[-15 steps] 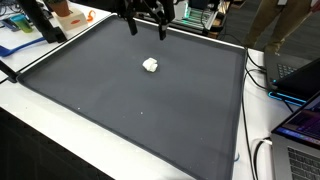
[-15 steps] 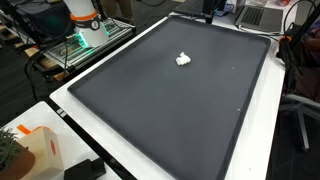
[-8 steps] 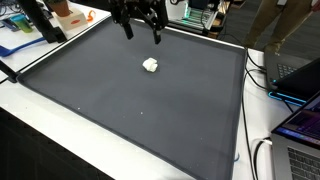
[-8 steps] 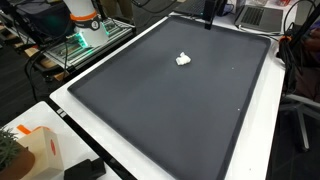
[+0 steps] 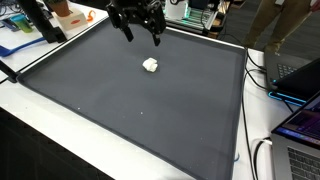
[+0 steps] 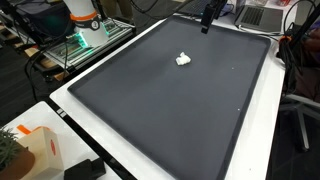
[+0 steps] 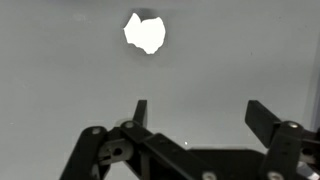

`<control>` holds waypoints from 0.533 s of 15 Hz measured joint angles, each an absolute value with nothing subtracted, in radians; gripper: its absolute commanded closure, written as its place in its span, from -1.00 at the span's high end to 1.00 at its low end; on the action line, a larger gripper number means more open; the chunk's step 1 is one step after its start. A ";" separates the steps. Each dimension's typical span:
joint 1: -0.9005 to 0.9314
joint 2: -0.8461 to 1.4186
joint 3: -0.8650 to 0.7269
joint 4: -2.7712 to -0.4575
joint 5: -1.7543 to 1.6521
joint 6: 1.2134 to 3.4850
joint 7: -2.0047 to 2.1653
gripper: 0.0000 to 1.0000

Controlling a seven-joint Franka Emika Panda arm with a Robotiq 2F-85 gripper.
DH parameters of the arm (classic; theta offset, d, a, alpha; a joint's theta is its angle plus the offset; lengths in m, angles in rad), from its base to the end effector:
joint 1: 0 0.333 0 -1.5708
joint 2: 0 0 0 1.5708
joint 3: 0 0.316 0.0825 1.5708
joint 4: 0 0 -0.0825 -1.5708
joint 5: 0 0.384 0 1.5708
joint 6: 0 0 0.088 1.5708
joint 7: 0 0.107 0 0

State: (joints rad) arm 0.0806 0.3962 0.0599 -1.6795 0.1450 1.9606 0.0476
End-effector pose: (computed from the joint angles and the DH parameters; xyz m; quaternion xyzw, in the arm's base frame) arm 0.6423 0.0967 0.3640 -0.9953 -0.0133 0.0642 0.0712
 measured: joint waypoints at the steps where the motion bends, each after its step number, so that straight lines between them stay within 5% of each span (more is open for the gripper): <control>1: 0.081 0.401 0.060 -1.672 0.145 1.957 0.046 1.00; 8: 0.079 0.436 0.057 -1.623 0.145 1.907 0.045 1.00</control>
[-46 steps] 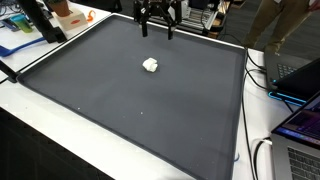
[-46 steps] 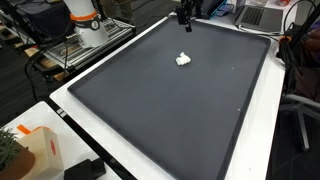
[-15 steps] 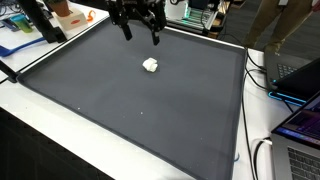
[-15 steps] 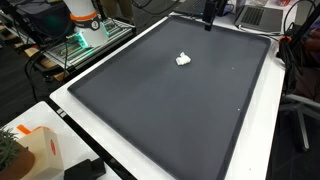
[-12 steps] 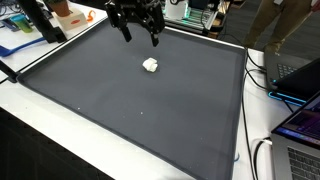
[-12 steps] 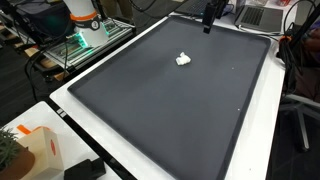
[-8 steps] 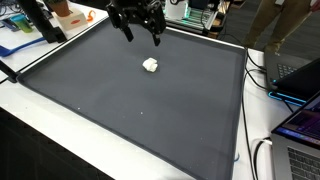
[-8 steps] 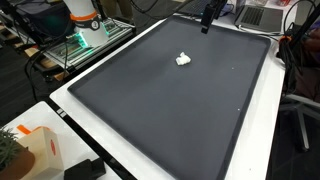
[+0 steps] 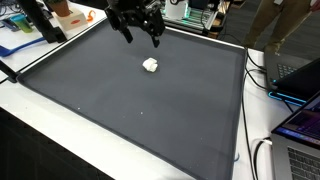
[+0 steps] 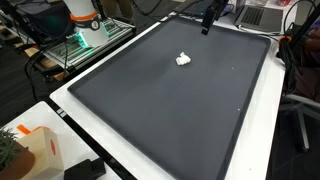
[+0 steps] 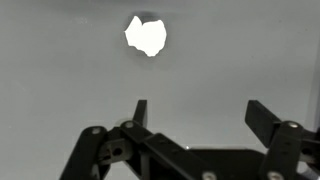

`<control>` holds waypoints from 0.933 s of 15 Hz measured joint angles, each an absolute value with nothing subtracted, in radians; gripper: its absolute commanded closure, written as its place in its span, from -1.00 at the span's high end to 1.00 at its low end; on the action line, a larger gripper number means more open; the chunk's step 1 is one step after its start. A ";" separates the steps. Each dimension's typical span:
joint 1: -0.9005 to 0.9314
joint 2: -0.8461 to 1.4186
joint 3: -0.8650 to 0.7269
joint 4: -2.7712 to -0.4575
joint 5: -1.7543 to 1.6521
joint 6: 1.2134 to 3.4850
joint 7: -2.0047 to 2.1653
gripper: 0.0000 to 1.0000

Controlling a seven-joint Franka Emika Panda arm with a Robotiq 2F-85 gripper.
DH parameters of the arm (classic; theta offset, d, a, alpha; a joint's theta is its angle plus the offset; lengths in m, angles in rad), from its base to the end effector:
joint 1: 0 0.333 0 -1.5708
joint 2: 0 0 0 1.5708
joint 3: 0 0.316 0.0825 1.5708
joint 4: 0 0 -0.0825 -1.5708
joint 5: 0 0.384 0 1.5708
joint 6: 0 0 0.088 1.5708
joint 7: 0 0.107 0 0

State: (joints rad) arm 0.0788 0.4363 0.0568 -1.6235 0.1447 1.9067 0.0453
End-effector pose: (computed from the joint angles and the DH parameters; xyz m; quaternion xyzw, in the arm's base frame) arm 0.6502 0.0950 0.3591 -0.9939 -0.0142 0.0829 0.0712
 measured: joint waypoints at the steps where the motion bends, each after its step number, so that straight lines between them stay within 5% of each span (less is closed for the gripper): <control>1: 0.079 0.449 0.055 -1.607 0.144 1.893 0.045 1.00; 14: 0.079 0.713 0.037 -1.240 0.115 1.670 0.065 1.00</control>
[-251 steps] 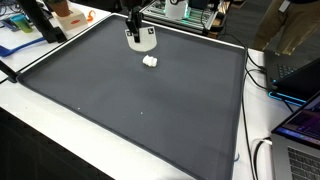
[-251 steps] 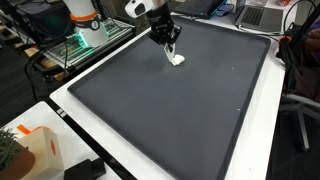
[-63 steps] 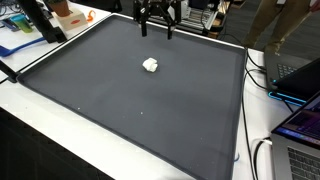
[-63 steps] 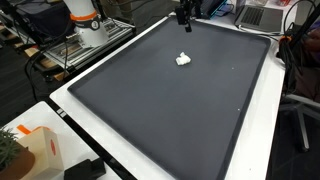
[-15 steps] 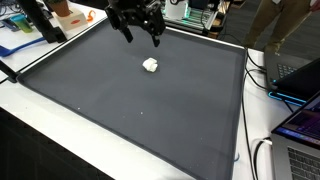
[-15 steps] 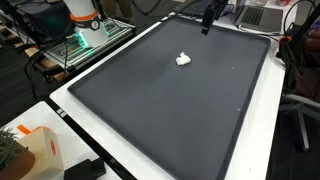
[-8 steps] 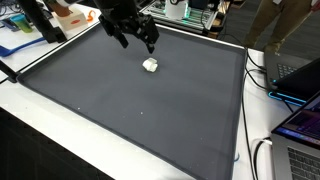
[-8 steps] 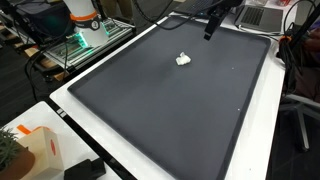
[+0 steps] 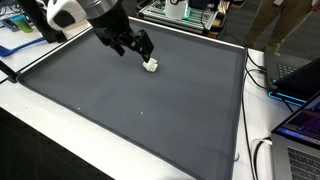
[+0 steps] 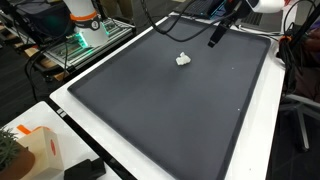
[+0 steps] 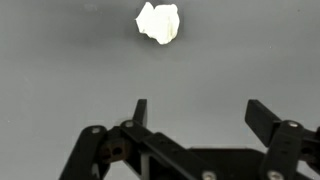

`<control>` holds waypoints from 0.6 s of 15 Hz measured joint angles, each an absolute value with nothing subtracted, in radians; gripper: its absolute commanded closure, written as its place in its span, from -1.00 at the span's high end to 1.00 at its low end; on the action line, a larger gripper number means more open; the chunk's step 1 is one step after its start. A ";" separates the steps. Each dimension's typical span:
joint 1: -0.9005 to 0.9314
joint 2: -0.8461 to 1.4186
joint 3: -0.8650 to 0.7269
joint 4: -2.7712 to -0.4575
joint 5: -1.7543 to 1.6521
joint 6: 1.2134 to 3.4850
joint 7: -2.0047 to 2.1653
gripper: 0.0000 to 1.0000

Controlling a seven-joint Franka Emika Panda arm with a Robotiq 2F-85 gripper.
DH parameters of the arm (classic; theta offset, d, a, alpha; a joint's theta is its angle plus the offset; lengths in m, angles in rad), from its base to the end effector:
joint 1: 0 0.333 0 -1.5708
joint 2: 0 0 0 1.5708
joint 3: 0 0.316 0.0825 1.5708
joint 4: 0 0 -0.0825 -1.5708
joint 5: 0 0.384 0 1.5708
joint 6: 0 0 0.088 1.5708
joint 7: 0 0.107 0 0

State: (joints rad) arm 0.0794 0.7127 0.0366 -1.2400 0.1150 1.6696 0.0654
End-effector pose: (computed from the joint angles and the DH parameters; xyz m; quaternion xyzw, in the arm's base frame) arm 0.7057 0.0873 0.3254 -0.9877 -0.0086 0.1461 0.0553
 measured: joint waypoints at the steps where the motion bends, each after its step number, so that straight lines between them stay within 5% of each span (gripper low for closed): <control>1: 0.080 0.734 0.037 -1.208 0.113 1.646 0.069 1.00; 9: 0.082 0.867 0.036 -1.044 0.105 1.535 0.081 1.00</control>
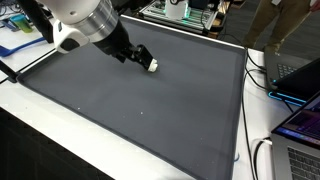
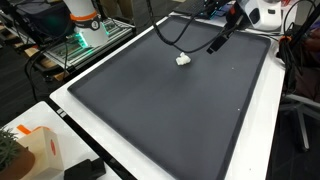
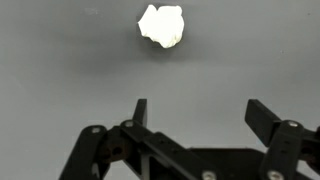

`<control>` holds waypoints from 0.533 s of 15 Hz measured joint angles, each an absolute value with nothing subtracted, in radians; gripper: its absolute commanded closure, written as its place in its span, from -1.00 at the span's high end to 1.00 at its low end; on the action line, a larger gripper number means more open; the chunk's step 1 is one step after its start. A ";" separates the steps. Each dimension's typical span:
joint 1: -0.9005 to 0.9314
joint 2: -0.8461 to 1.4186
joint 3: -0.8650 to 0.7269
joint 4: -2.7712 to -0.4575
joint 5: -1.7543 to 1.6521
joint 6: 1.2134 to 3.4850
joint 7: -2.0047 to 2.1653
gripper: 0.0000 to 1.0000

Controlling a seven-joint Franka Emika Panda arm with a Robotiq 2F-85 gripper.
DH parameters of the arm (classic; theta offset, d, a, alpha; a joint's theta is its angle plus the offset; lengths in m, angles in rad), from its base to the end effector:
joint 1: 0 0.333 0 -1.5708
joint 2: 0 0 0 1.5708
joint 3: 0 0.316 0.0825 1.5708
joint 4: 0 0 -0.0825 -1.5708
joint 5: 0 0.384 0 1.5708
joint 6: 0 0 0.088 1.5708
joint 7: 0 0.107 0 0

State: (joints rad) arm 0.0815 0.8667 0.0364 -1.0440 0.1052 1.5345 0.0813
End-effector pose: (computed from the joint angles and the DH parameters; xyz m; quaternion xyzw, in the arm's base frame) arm 0.7212 0.0888 0.2937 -0.9802 -0.0063 0.1920 0.0479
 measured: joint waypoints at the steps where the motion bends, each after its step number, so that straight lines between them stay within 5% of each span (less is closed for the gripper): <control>1: 0.082 0.878 0.036 -1.037 0.105 1.534 0.084 1.00; 8: 0.082 0.947 0.034 -0.982 0.105 1.530 0.108 1.00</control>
State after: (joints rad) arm 0.0816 0.9475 0.0339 -0.9822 0.1052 1.5298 0.1079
